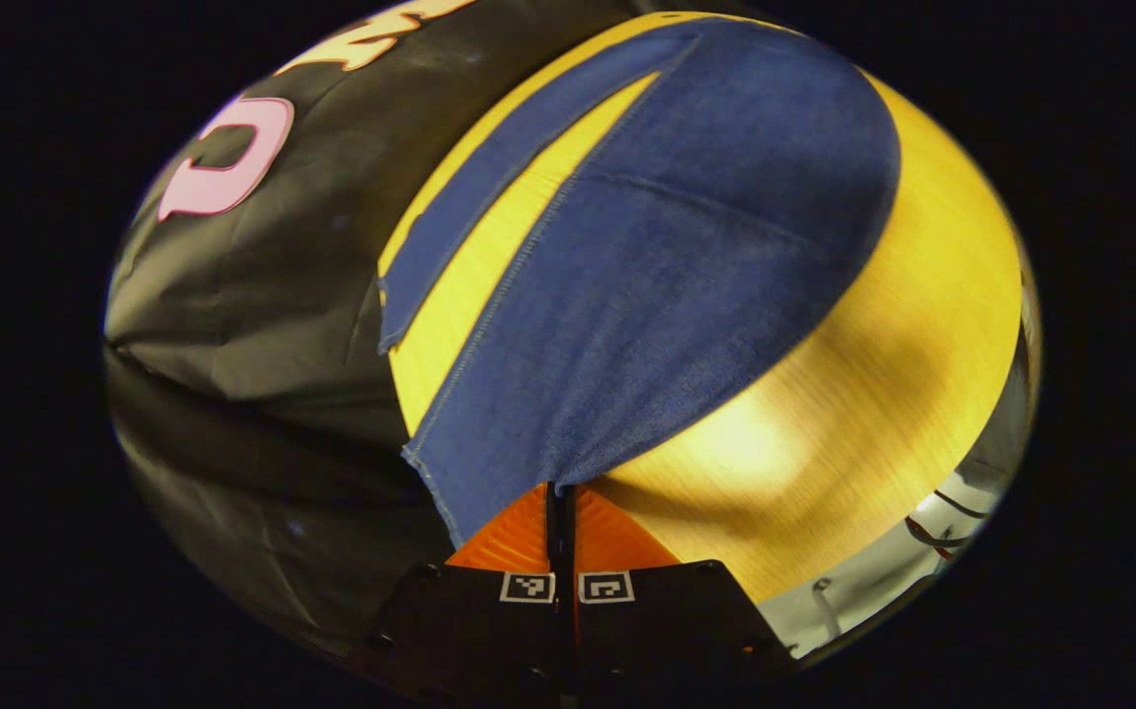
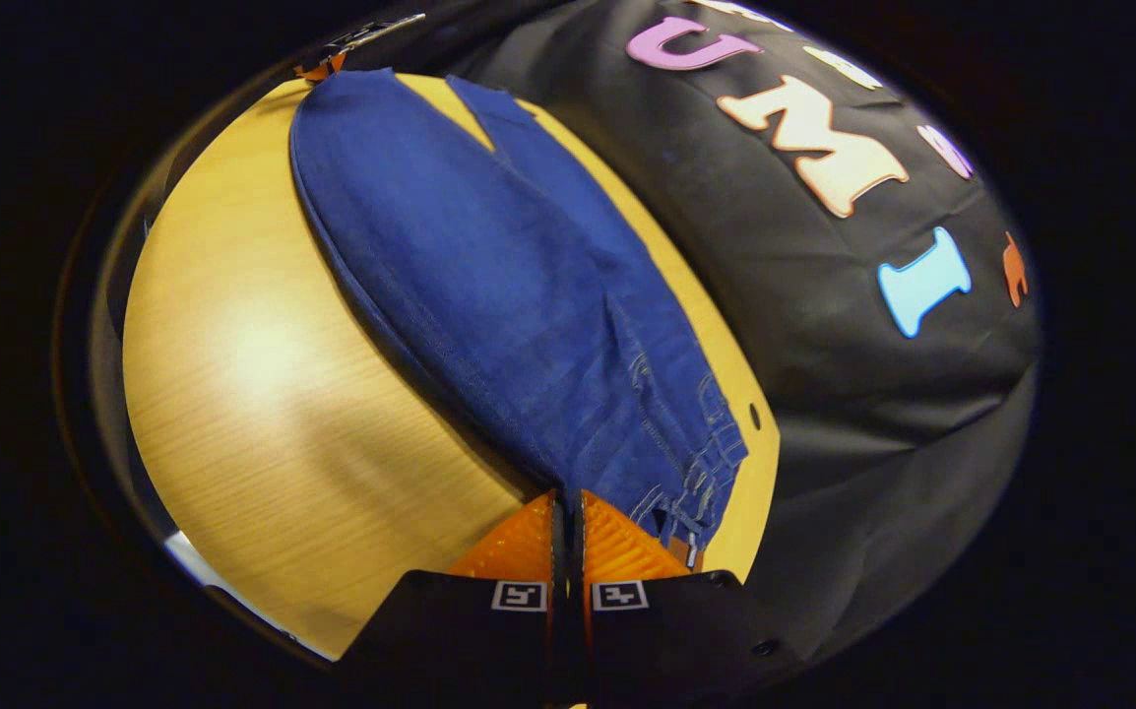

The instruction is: Grasp the waist and the cuffs of the jeans and fold them to make the two legs overlap; first hold the waist and fold one-third of the jeans toward the cuffs, then hold the cuffs and fold the remaining one-third in the same direction to finish folding.

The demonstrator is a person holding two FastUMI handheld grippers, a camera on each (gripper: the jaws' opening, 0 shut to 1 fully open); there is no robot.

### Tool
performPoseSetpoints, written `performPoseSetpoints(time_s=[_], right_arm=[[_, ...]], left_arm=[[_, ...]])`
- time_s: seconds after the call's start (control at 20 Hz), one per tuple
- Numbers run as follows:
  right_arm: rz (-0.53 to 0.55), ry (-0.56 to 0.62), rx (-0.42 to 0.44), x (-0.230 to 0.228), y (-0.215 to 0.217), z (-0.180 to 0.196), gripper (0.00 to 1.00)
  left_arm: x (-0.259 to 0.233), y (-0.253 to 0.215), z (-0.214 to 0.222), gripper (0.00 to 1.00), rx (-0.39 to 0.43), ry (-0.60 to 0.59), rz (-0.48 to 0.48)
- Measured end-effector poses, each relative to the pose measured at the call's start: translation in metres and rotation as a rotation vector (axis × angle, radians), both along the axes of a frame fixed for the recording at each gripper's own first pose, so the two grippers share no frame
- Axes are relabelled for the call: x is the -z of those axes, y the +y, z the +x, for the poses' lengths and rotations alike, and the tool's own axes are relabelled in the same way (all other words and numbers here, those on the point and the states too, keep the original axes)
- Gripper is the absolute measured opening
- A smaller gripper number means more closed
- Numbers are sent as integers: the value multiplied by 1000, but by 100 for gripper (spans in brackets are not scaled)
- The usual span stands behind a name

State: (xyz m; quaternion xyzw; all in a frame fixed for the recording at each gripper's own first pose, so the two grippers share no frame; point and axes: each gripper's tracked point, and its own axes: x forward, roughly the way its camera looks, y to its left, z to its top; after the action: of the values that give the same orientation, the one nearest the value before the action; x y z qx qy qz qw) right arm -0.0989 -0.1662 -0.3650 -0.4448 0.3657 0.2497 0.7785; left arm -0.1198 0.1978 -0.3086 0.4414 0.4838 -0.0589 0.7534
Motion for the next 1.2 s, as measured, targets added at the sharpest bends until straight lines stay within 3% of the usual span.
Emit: performPoseSetpoints(time_s=[0.2, 0.55, 0.9, 1.2], right_arm=[[89, -91, 118, -32, 3, 30, 2], [181, -262, 265, -86, 12, 111, 2], [154, -318, 304, -90, 22, 173, 2], [121, -318, 330, -75, 29, 220, 2]], left_arm=[[-44, -8, 27, 0, -83, -122, -24], [-92, -6, 109, 0, -107, -237, -67], [-107, -5, 216, 0, 14, -262, -85], [-92, -6, 287, 0, 53, -241, -157]])
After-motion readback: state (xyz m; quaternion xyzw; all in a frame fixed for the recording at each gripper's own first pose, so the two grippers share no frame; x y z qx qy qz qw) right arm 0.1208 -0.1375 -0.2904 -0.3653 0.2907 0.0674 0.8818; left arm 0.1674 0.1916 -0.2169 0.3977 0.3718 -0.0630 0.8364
